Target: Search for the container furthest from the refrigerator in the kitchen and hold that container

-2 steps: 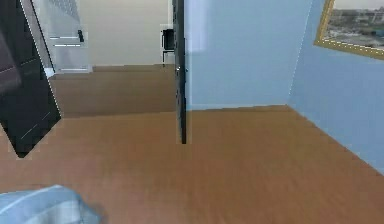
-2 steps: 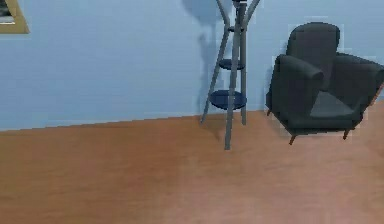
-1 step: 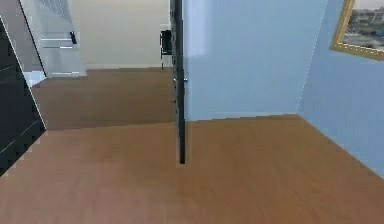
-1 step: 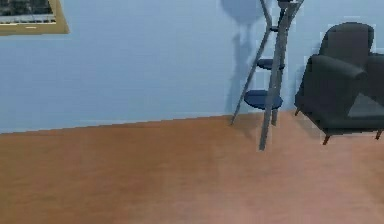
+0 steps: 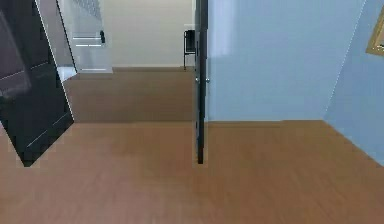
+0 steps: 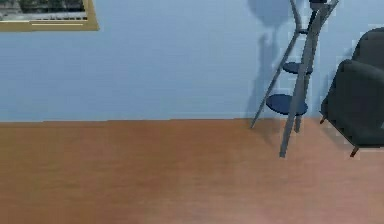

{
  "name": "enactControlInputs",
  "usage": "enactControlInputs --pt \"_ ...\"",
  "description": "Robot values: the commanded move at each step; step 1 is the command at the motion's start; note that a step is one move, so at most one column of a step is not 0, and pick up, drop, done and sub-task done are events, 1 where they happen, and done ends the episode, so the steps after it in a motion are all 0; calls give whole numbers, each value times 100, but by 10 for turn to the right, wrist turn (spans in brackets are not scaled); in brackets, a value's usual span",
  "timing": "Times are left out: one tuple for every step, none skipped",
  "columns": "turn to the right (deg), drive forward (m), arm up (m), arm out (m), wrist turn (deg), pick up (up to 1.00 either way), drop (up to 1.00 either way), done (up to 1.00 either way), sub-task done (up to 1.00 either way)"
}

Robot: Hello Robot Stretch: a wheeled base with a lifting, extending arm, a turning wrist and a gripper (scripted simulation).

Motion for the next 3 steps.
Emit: enactControlInputs --pt "0 80 0 0 0 0 0 0 0" --pt "-300 0 0 0 0 0 0 0 0" --pt "0 100 0 0 0 0 0 0 0"
